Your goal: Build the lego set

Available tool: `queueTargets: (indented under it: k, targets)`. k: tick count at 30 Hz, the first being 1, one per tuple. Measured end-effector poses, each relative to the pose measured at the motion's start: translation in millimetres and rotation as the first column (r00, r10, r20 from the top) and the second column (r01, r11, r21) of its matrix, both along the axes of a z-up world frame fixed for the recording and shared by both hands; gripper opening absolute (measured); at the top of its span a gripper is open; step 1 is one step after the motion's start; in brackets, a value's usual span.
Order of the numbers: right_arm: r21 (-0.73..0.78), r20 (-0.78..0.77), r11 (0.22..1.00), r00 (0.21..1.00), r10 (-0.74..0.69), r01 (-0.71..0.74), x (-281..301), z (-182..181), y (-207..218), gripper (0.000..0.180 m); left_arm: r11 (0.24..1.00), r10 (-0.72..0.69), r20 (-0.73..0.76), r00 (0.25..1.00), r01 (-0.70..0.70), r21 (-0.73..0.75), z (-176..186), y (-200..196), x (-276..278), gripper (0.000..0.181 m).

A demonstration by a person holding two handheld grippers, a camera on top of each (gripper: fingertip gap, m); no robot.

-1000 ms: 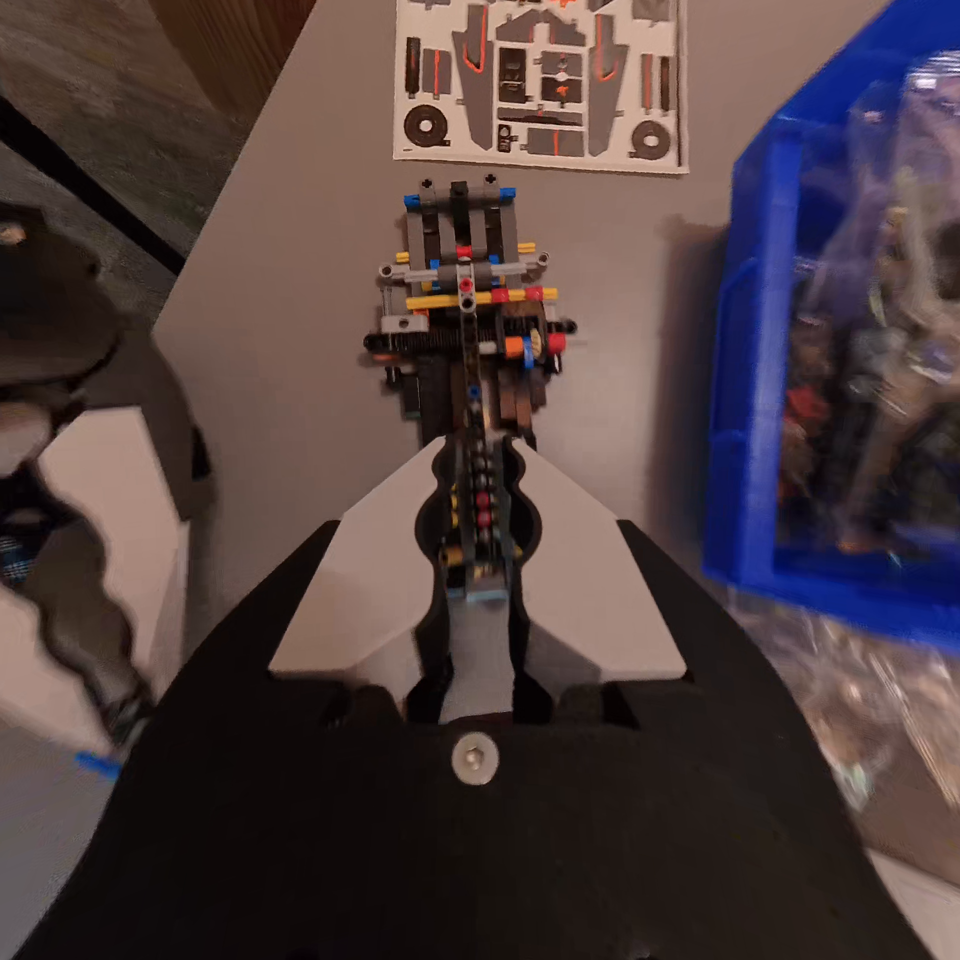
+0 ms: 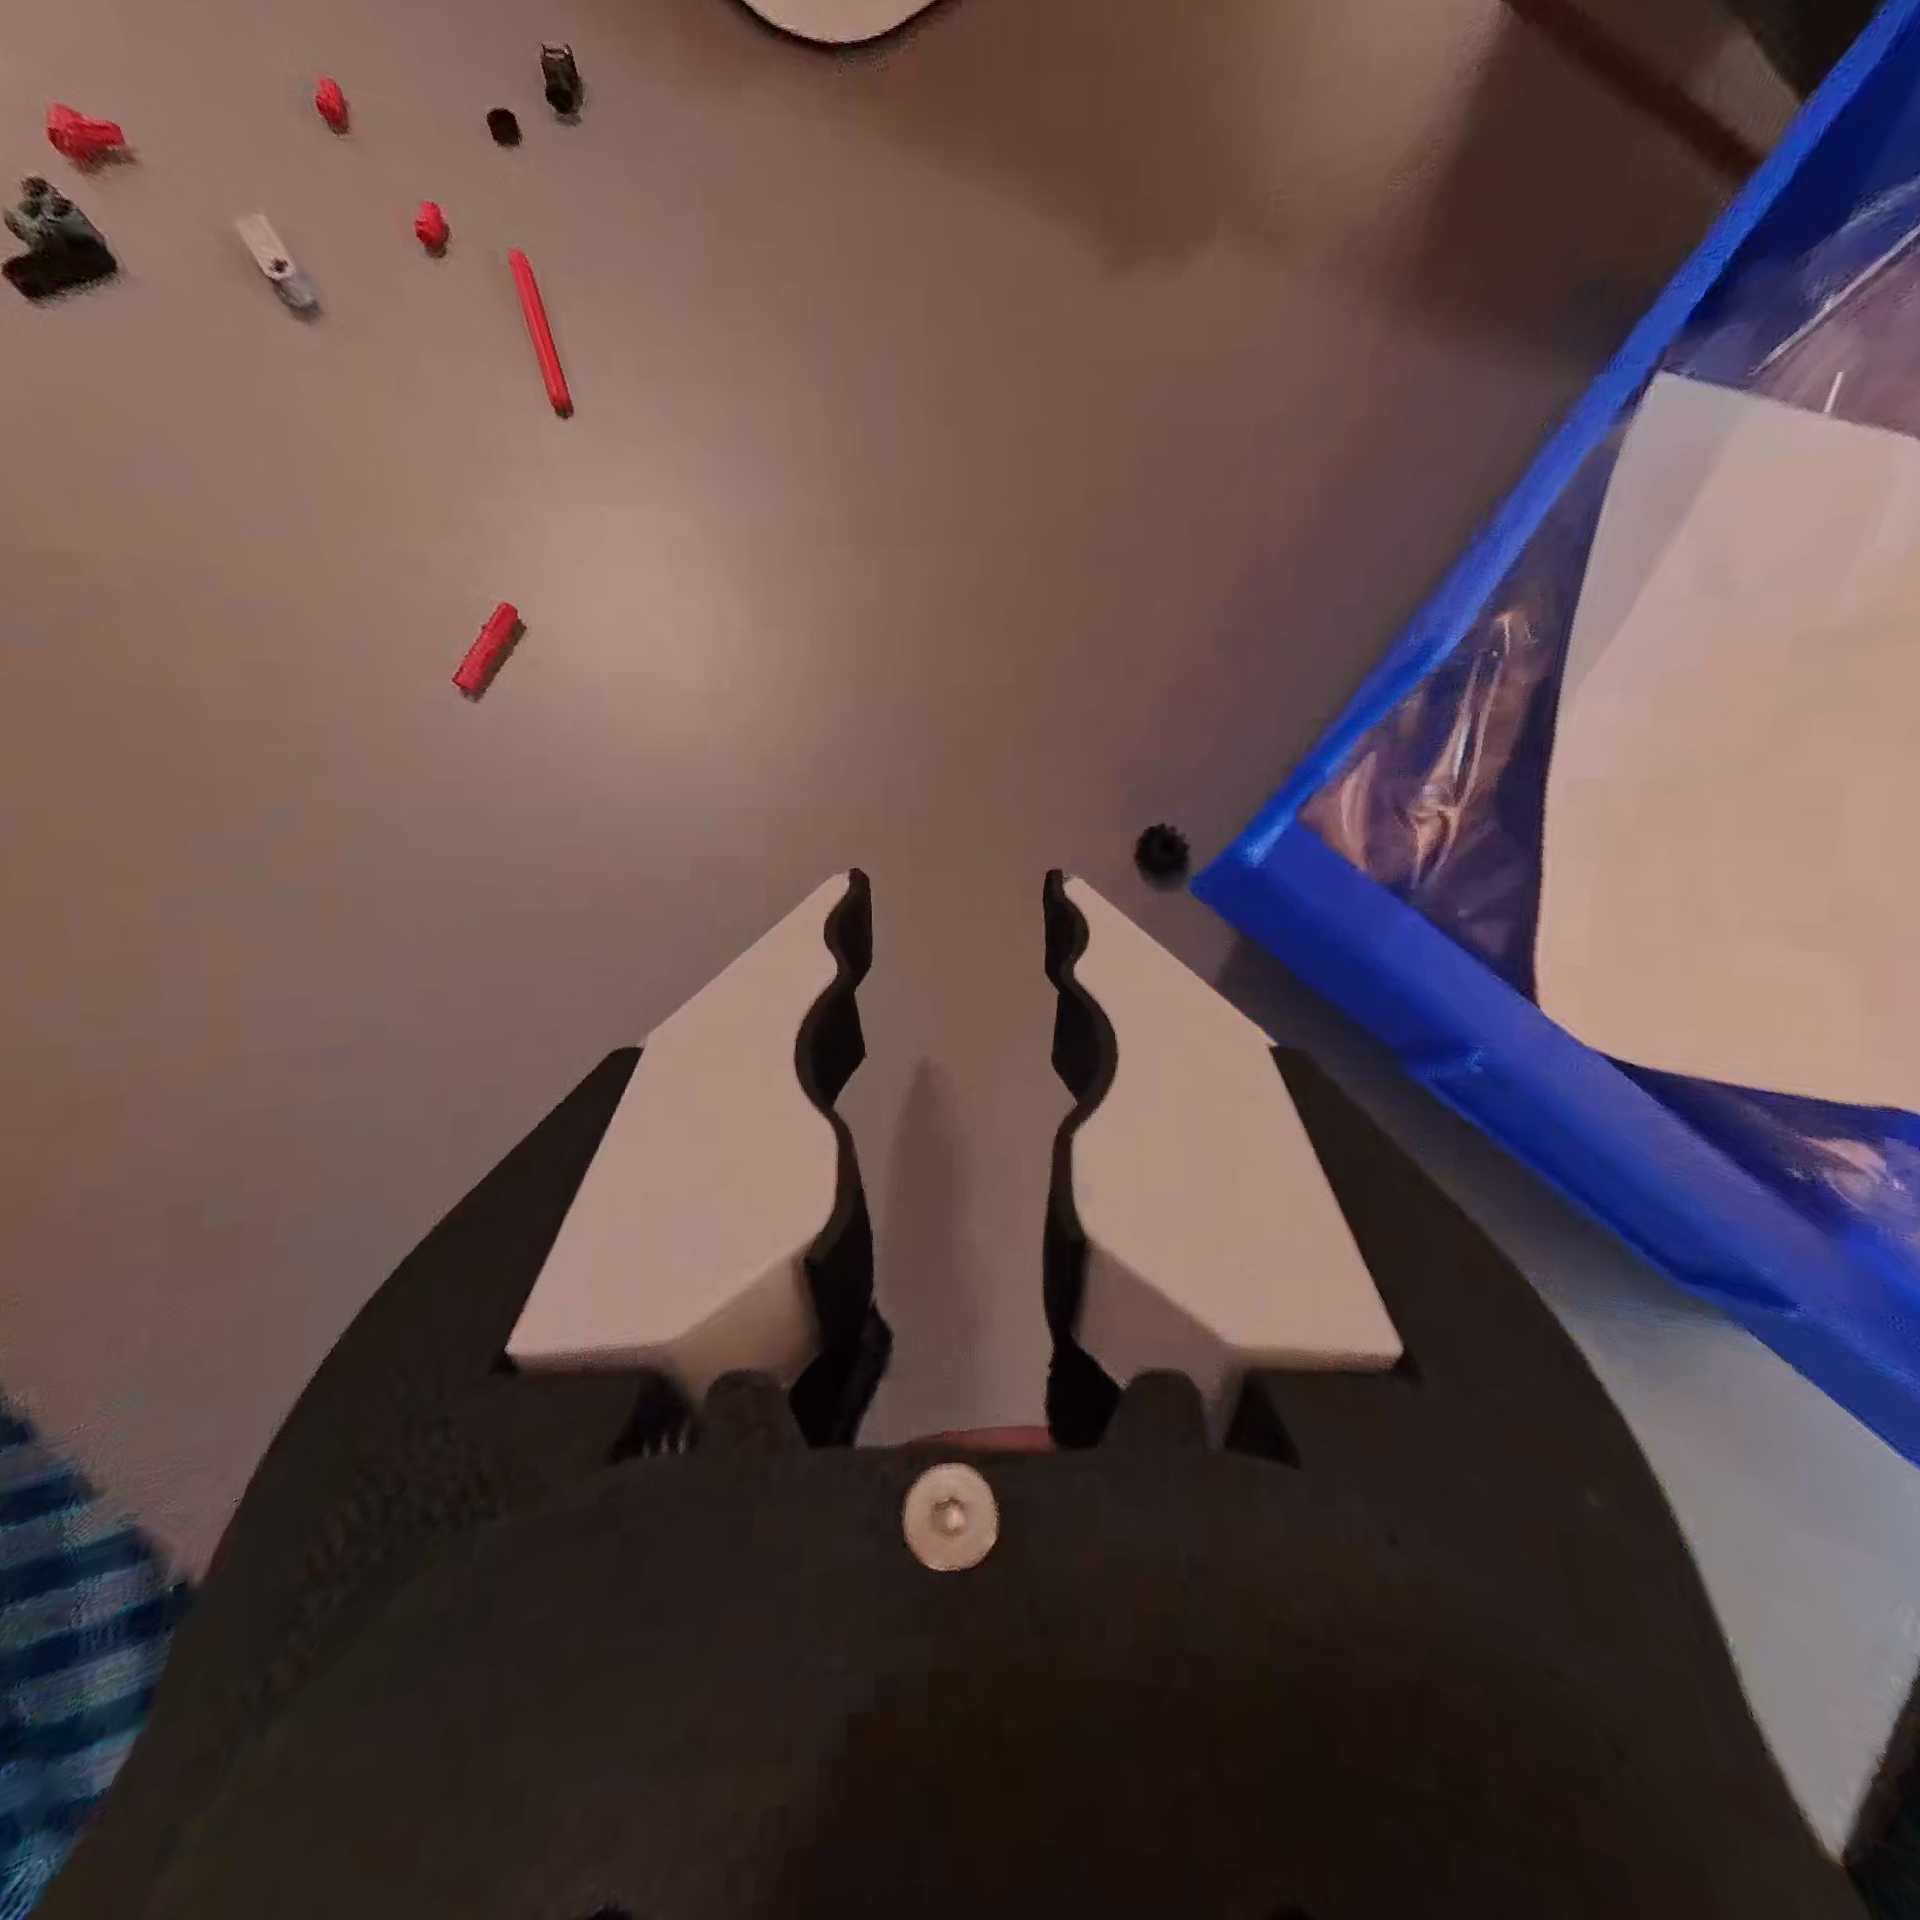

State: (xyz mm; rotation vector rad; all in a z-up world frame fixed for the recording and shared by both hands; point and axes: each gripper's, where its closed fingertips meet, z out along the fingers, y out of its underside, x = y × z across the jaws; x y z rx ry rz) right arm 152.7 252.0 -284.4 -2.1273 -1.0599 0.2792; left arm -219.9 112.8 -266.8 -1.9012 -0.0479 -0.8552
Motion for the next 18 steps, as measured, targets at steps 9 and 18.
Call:
queueTargets:
  k: [9,18]
  targets:
    - [0.065,0.14,0.997,0.989,-0.057,0.048,-3,-36,37,0.041,1.0,-0.005,0.006,1.0,0.005,-0.001,0,1,0,0.004]
    - [0.1,0.106,0.989,0.987,-0.122,0.112,0,-38,40,0.048,1.0,-0.027,0.023,0.999,0.027,-0.008,0,1,2,0.005]
